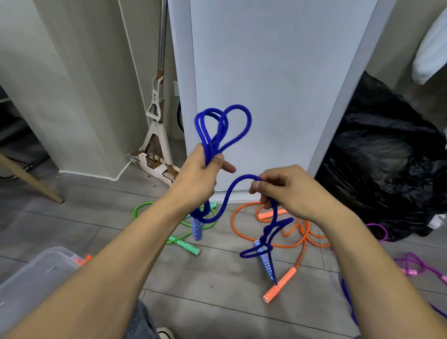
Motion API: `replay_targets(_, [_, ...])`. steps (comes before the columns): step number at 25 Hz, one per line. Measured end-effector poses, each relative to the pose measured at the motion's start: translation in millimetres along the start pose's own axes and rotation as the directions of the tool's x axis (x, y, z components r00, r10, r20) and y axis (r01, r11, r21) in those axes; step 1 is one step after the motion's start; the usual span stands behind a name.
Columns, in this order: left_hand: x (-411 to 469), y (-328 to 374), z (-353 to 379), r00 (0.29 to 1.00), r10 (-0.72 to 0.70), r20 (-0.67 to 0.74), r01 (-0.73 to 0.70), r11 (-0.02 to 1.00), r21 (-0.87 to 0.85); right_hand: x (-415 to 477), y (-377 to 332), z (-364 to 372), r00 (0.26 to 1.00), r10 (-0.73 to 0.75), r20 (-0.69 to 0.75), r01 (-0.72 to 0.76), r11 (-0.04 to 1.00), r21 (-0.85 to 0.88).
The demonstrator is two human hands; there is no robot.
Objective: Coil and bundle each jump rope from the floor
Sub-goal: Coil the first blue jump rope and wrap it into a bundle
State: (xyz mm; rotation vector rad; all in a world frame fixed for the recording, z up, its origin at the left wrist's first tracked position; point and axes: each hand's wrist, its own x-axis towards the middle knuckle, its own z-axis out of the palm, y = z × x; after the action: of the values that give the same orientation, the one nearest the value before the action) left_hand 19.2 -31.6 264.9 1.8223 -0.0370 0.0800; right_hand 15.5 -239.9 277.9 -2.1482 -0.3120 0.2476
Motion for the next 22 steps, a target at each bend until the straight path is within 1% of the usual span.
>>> replay_targets(3, [-7.3, 5.5, 14.6, 0.997, 0.038, 0.067, -0.042, 0.997, 0.062, 2.1, -6.1, 7.6, 0.998, -0.033, -0.050, 0.034, 0.999, 0.035])
replay_targets(7, [-10.2, 5.7, 16.4, 0.989, 0.060, 0.137, -0.078, 0.988, 0.132, 3.8, -8.8, 10.7, 0.989, -0.008, -0.146, 0.024, 0.993, 0.115])
replay_targets(9, [-11.3, 5.6, 17.1, 0.989, 0.080, 0.128, -0.102, 0.979, 0.178, 4.6, -8.9, 12.8, 0.989, -0.006, -0.148, 0.025, 0.992, 0.123])
replay_targets(12, [-11.5, 4.4, 17.1, 0.993, 0.098, 0.068, -0.111, 0.966, 0.233, 8.4, -3.1, 15.0, 0.996, 0.035, -0.084, -0.021, 0.986, 0.165])
replay_targets(14, [-11.5, 4.8, 15.4, 0.995, 0.102, 0.002, -0.101, 0.978, 0.182, 11.2, 3.8, 13.6, 0.996, 0.088, 0.003, -0.088, 0.988, 0.127])
replay_targets(17, [-5.8, 6.4, 9.4, 0.982, 0.097, -0.162, -0.093, 0.995, 0.033, 11.5, 18.3, 12.7, 0.975, 0.179, 0.133, -0.166, 0.981, -0.101])
replay_targets(19, [-0.2, 5.1, 4.6, 0.954, 0.056, -0.295, -0.098, 0.987, -0.129, 12.1, 30.5, 11.7, 0.952, 0.249, 0.181, -0.207, 0.953, -0.223])
replay_targets(20, [3.1, 2.9, 0.7, 0.930, 0.022, -0.367, -0.099, 0.976, -0.192, 12.5, 35.0, 9.9, 0.950, 0.255, 0.180, -0.214, 0.952, -0.219])
replay_targets(21, [4.8, 2.5, -3.0, 0.898, -0.015, -0.439, -0.100, 0.966, -0.237, 13.0, 37.1, 6.7, 0.957, 0.240, 0.164, -0.213, 0.963, -0.165])
replay_targets(22, [8.5, -2.2, -8.5, 0.858, -0.063, -0.510, -0.086, 0.961, -0.263, 14.3, 37.9, 1.7, 0.969, 0.210, 0.127, -0.203, 0.977, -0.067])
